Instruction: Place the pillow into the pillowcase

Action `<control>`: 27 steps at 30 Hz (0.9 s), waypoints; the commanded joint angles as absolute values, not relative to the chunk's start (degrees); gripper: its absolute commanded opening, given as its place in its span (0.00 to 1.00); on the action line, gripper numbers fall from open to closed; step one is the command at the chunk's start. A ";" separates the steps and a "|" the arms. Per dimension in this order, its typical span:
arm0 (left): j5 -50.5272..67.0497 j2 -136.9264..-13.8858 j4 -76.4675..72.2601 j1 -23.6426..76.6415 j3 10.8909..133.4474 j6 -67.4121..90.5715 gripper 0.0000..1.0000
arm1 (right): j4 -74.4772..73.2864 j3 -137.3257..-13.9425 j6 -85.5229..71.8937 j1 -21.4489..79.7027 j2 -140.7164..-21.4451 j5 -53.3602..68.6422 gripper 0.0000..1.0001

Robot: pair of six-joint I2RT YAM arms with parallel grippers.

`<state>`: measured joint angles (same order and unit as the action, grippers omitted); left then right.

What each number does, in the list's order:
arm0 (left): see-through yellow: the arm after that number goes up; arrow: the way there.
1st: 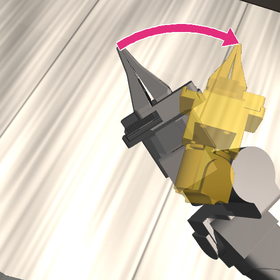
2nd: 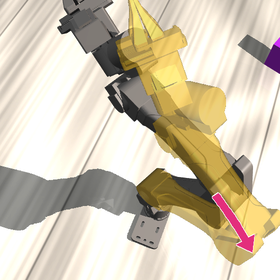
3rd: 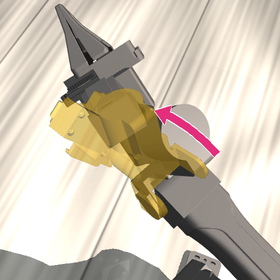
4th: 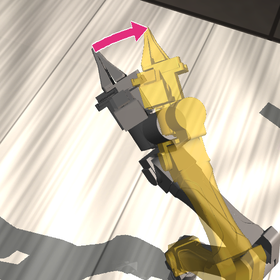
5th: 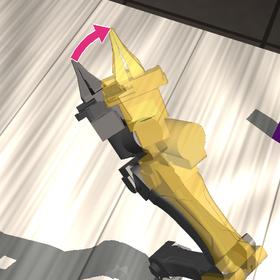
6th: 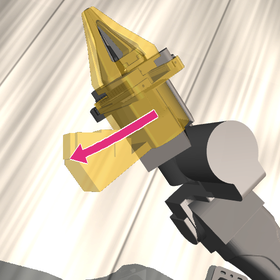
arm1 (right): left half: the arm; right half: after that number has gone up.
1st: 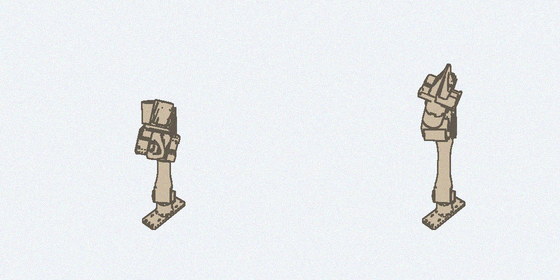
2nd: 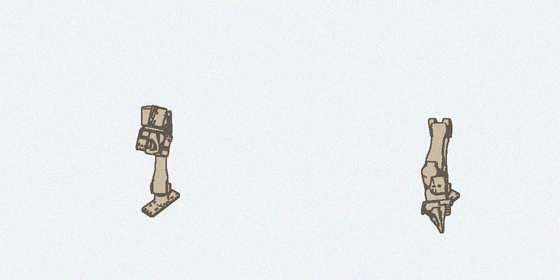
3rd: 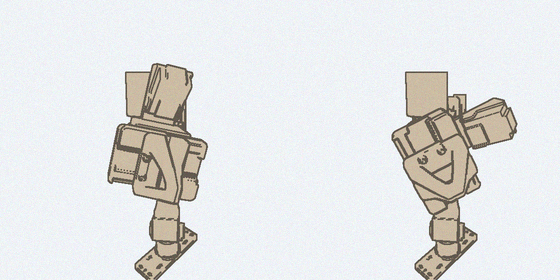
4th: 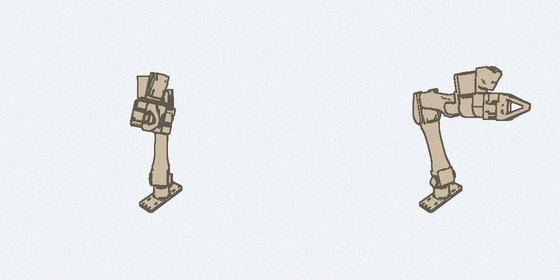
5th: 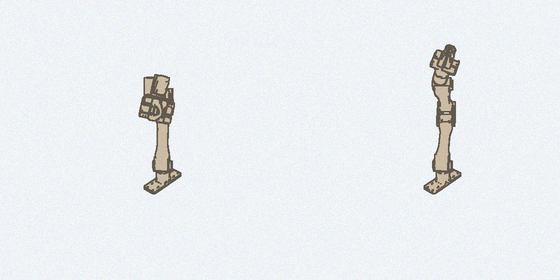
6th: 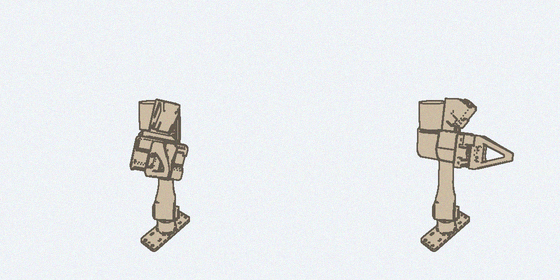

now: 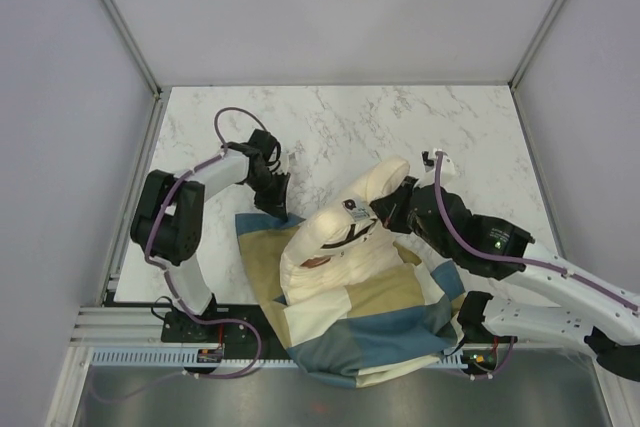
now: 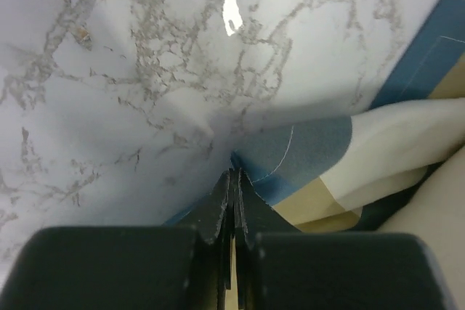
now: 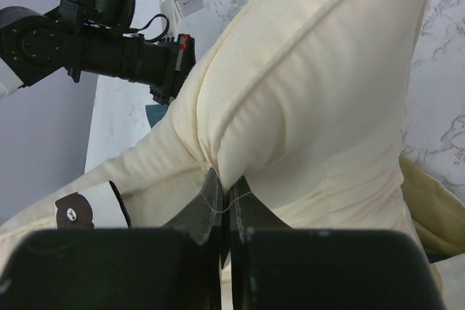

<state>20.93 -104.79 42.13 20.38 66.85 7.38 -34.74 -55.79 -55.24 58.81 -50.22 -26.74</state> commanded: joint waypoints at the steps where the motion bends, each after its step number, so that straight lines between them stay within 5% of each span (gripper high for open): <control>1: 24.34 -96.62 42.71 20.92 67.41 7.99 0.02 | -38.58 -59.41 -51.77 59.24 -51.24 -25.57 0.00; 16: 21.27 -74.01 52.12 21.18 92.00 18.80 0.02 | -22.59 -78.82 -30.07 59.33 -57.47 -20.57 0.00; 27: 26.72 -69.96 48.97 21.18 121.54 30.65 0.02 | -21.45 -110.20 -21.45 59.24 -71.80 -10.64 0.00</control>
<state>23.55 -72.05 53.54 21.54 115.59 23.44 -29.74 -103.39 -24.91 59.05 -71.16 -13.76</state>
